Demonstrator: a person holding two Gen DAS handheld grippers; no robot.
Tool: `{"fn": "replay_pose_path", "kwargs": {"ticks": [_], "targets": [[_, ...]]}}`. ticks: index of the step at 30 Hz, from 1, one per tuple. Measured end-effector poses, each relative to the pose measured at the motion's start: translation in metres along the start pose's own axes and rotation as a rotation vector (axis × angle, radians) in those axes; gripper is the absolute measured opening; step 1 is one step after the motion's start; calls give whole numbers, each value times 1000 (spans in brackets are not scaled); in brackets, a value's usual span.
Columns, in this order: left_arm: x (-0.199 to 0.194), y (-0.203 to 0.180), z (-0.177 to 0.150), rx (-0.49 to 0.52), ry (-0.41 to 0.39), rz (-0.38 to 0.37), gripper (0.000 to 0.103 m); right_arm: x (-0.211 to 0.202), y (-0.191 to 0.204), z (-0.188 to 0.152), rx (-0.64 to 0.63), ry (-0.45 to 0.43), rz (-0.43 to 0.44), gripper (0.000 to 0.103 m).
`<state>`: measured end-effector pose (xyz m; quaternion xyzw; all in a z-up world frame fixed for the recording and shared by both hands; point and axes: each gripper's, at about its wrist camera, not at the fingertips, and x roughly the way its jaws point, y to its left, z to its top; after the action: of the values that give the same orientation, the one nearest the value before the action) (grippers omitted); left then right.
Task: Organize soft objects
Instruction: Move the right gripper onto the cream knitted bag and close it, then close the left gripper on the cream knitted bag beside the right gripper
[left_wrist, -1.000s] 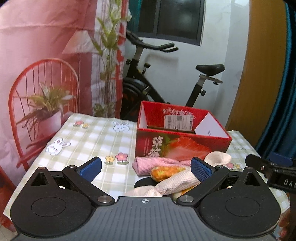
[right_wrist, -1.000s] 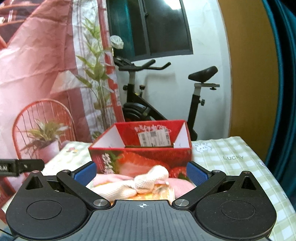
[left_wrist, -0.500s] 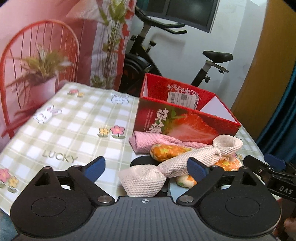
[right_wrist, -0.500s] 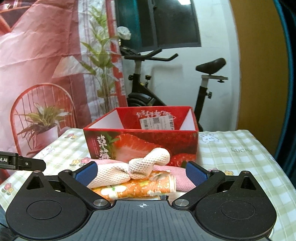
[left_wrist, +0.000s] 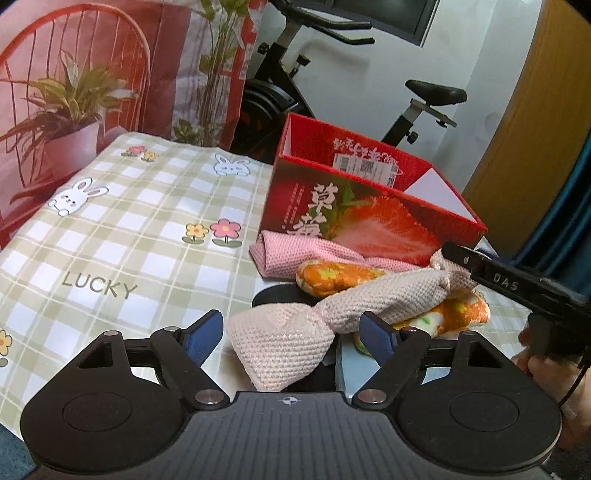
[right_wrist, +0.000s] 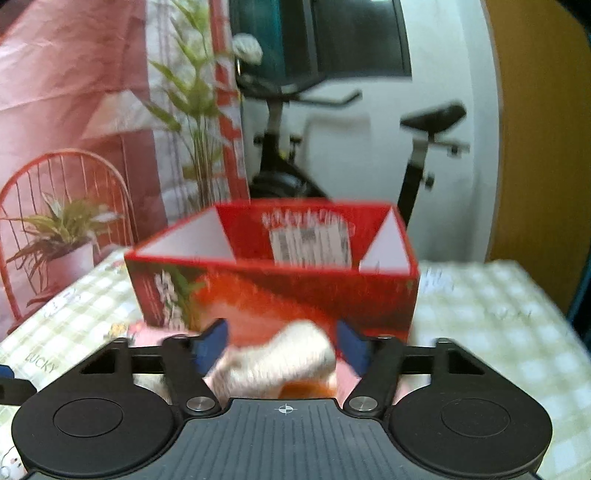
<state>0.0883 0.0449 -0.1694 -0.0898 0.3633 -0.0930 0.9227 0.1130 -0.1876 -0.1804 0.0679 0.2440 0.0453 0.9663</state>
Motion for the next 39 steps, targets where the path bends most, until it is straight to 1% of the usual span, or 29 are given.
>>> {"fn": "replay_pose_path", "kwargs": {"ticks": [1,3,5,7,11,16,25,29,32,37,38,39], "targets": [[1,1,0,-5,6,-2,82,0,-2,-3,10,17,12,46],[5,4,-1,-19,21,-6,82,-6,-3,-10,10,19,25,42],[9,6,-3,-33,37,-14,82,-15,-2,-14,-1,16,28,31],[12,9,-5,-51,51,-30,82,-26,-1,-19,-9,14,32,30],[15,16,-8,-100,51,-76,82,-44,4,-33,-32,11,47,27],[13,20,-8,-146,30,-90,83,-51,5,-42,-50,20,45,26],[20,30,-8,-215,23,-67,83,-40,8,-55,-97,45,30,26],[18,35,-9,-236,2,-111,82,-36,9,-59,-115,51,30,26],[16,40,-9,-271,-25,-147,80,-34,11,-61,-144,49,26,26],[17,44,-9,-321,-46,-162,80,-33,11,-63,-141,51,33,26],[19,46,-9,-332,-43,-166,80,-32,10,-62,-141,51,35,26],[21,47,-9,-344,-38,-172,77,-32,10,-63,-142,51,35,26]]}}
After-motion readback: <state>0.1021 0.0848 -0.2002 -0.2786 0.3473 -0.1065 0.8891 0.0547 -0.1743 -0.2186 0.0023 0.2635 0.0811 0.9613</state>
